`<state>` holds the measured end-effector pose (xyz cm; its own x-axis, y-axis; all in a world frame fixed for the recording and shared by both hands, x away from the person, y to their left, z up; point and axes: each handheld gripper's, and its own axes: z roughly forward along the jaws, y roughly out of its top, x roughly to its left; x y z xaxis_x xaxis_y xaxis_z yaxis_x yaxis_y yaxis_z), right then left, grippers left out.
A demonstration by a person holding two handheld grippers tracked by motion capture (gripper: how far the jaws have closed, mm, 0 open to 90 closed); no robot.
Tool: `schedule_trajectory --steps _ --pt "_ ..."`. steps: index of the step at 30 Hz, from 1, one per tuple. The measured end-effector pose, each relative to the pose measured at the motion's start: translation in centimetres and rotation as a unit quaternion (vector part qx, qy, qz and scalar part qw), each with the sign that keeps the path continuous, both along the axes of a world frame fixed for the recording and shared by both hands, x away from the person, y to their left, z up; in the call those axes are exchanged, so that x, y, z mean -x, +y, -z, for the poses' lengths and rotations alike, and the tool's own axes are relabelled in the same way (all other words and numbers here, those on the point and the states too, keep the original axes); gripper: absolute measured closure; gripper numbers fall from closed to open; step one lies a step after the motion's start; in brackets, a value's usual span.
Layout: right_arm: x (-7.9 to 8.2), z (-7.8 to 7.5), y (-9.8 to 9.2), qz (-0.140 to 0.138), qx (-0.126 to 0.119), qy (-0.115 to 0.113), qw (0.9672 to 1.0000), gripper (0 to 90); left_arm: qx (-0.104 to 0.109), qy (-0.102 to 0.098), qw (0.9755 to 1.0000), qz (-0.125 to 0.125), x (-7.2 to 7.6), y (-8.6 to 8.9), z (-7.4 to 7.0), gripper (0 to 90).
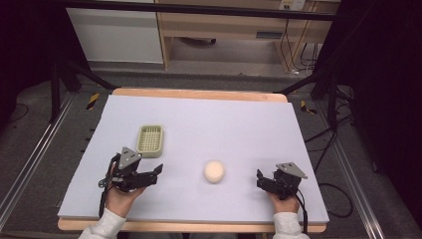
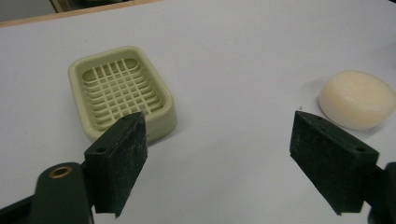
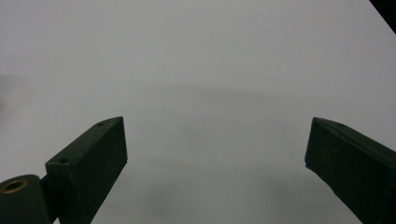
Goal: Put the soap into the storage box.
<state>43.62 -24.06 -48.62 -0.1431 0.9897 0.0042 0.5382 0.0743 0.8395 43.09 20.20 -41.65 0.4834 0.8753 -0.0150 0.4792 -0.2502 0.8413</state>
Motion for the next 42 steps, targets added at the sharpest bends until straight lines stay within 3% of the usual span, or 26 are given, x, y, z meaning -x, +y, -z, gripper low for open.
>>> schedule_trajectory --steps 29,33,42 --pt "0.0 0.0 0.0 -0.001 0.0 0.002 1.0 6.4 -0.01 0.006 0.9992 0.037 -0.5 -4.5 0.1 18.7" --pt "0.0 0.0 0.0 -0.002 0.0 0.002 1.0 6.4 -0.02 0.006 0.9987 0.047 -0.5 -5.2 0.2 18.8" --pt "0.0 0.0 0.0 -0.001 -0.001 0.002 1.0 6.4 -0.005 0.007 0.9984 0.056 -0.7 -6.4 -0.1 18.4"
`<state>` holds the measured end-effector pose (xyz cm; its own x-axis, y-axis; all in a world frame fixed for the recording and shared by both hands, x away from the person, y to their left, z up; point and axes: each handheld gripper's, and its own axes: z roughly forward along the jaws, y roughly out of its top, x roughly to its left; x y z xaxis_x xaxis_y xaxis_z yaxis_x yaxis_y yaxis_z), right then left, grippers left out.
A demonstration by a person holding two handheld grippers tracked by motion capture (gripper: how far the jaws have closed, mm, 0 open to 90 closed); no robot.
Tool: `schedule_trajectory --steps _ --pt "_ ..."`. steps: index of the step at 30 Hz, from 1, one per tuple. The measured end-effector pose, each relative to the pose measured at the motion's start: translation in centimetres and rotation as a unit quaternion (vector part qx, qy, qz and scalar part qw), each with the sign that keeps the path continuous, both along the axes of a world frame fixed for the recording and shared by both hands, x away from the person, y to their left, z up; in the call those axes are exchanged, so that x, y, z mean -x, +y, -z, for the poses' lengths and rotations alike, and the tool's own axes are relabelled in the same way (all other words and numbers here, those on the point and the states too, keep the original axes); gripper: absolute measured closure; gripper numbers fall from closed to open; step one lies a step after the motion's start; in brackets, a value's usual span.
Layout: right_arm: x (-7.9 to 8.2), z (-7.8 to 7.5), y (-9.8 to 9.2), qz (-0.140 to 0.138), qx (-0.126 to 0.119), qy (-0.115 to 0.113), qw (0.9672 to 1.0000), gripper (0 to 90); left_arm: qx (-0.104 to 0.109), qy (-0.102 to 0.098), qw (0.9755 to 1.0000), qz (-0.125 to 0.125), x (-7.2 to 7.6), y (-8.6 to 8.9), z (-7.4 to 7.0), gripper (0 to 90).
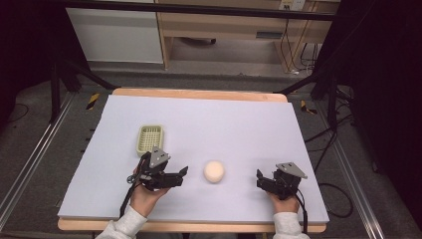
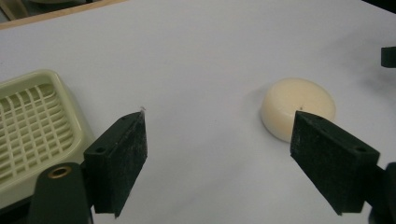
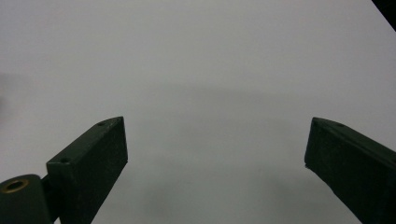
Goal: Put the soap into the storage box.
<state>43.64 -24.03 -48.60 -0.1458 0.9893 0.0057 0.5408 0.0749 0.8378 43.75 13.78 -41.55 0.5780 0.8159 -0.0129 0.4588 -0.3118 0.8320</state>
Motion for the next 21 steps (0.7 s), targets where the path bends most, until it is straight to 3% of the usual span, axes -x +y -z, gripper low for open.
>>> schedule_trajectory --steps 21 --pt "0.0 0.0 0.0 -0.001 0.003 0.001 1.0 6.4 -0.015 0.005 0.9997 0.017 -0.6 -2.7 0.4 18.0"
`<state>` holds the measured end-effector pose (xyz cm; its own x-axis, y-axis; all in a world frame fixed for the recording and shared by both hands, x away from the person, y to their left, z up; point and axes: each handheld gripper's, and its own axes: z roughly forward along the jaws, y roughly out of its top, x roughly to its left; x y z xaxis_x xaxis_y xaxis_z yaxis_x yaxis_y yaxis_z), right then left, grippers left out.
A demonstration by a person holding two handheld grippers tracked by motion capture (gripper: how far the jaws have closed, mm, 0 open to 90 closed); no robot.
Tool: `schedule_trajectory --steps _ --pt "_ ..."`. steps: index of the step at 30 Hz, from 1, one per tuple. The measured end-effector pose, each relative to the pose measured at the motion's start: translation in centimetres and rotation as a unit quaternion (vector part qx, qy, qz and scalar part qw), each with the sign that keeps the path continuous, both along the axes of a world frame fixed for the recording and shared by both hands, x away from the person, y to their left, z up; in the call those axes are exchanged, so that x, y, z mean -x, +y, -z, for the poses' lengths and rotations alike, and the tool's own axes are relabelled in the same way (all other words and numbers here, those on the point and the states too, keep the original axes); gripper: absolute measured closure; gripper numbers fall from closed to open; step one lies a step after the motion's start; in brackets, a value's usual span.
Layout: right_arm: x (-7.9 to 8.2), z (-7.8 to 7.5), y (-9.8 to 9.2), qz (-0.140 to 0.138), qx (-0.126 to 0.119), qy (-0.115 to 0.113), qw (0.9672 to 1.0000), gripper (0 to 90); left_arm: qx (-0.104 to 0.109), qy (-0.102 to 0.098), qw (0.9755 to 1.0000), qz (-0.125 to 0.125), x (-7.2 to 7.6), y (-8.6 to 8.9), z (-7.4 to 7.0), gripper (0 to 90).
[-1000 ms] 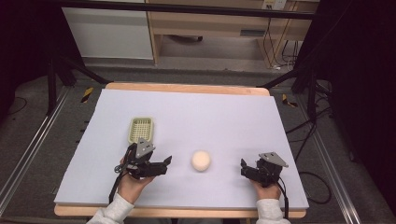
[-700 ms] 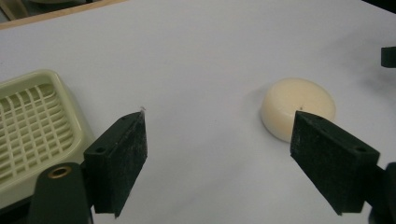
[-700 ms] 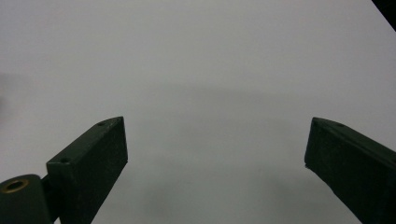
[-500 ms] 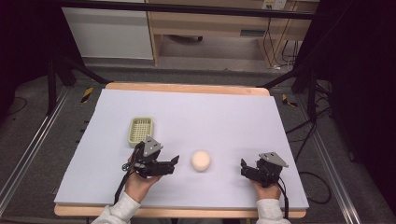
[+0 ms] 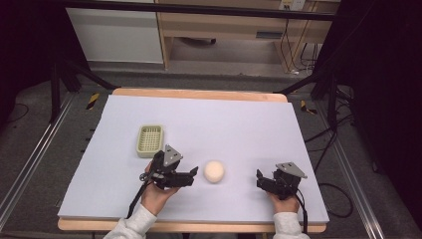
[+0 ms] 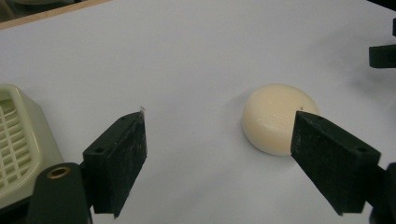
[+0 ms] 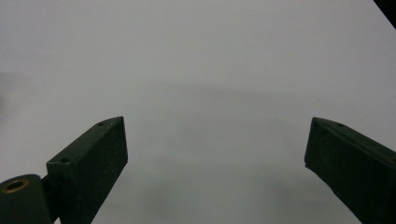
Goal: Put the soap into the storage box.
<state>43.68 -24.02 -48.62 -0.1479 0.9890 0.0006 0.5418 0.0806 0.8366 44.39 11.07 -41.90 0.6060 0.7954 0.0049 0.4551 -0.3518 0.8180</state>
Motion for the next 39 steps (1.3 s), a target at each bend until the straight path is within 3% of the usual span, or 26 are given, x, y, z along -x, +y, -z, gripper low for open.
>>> schedule_trajectory --steps 19,39 --pt "0.0 0.0 0.0 0.0 -0.001 0.003 1.0 6.5 0.01 0.01 0.9997 0.02 -0.8 -2.6 0.9 17.6" --pt "-0.1 0.0 0.1 -0.001 0.001 0.005 1.0 6.5 0.002 0.024 0.9993 0.029 -1.6 -4.9 1.6 14.5"
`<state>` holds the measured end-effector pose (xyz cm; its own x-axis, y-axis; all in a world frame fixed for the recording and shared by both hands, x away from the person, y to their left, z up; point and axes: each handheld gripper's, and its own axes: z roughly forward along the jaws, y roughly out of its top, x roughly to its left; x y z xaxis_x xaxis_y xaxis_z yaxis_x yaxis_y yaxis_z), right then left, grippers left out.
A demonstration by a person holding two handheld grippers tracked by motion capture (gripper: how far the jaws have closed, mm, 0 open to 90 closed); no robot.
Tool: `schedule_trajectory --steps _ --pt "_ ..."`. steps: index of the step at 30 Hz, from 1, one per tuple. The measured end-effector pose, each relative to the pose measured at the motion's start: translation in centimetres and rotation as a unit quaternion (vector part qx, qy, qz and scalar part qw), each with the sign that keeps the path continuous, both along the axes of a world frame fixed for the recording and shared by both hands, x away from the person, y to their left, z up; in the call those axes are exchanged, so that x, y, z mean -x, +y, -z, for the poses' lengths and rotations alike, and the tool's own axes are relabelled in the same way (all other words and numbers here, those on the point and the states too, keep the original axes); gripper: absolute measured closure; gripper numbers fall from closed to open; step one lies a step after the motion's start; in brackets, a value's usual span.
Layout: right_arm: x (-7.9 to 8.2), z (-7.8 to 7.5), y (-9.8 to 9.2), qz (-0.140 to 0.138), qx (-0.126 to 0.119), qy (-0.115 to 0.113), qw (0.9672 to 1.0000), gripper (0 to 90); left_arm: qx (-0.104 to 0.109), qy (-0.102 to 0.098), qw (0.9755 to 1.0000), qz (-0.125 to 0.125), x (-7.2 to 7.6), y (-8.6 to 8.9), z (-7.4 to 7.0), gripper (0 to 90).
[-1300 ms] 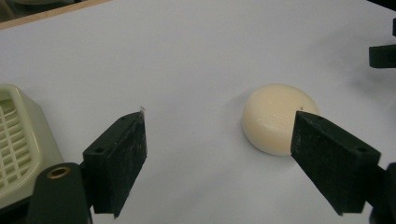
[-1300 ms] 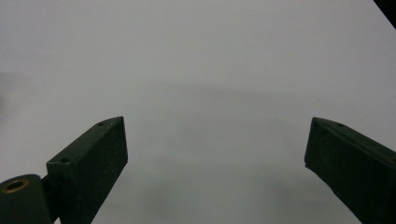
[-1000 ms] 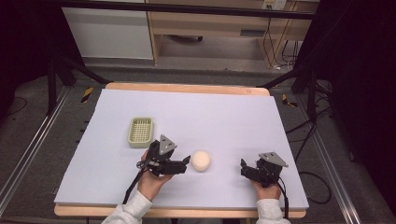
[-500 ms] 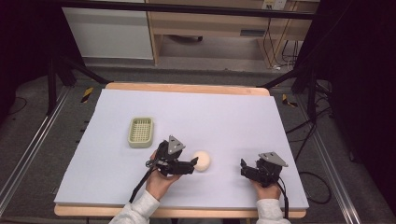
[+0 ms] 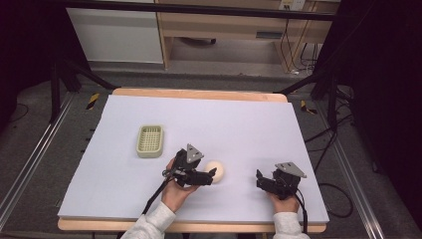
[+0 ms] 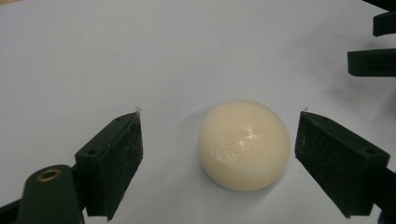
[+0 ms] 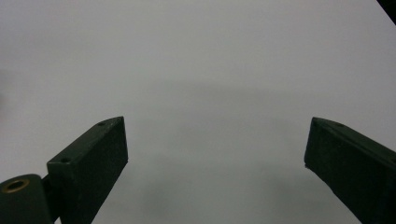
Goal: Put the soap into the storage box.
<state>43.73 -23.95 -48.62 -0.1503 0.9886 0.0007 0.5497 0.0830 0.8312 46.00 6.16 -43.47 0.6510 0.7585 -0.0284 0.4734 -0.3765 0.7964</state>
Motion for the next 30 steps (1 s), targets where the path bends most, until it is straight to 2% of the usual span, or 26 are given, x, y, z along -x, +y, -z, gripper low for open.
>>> schedule_trajectory --steps 13,30 --pt "0.0 0.0 0.0 0.0 -0.001 0.0 1.0 6.8 -0.008 0.009 0.9999 0.005 -0.3 -1.2 0.7 13.3" --pt "0.0 0.0 0.0 0.0 0.0 0.001 1.0 6.8 -0.03 0.017 0.9993 0.013 -0.7 -2.7 1.9 12.3"
